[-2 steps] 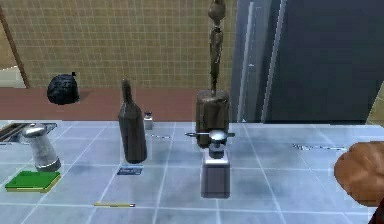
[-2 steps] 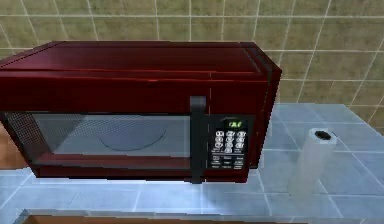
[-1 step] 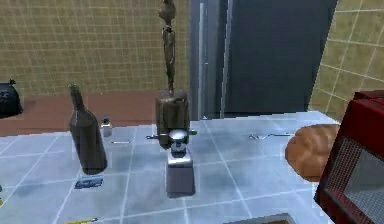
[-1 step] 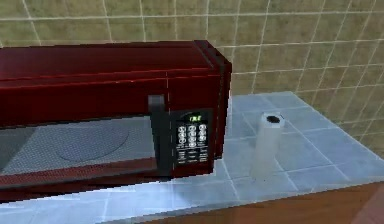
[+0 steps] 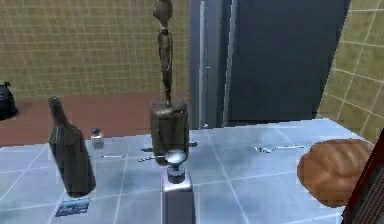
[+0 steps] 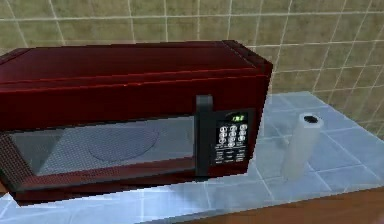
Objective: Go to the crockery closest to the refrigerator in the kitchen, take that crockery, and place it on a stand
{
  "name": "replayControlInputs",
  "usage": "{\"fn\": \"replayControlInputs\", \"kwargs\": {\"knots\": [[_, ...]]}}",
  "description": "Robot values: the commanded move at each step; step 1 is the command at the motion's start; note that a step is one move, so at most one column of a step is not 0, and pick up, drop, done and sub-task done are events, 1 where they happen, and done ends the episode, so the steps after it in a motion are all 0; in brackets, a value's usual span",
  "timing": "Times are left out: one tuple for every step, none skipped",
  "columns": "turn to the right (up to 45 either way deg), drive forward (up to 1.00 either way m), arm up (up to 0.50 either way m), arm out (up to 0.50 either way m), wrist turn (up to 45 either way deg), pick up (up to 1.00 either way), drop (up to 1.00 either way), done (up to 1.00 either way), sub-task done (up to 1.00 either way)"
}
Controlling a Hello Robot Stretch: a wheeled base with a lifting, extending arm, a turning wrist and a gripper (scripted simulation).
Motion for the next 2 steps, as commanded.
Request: {"fn": "replayControlInputs", "kwargs": {"knots": [[-45.0, 0.0, 0.0, 0.0, 0.0, 0.0, 0.0, 0.0, 0.0], [-45.0, 0.0, 0.0, 0.0, 0.0, 0.0, 0.0, 0.0, 0.0]]}}
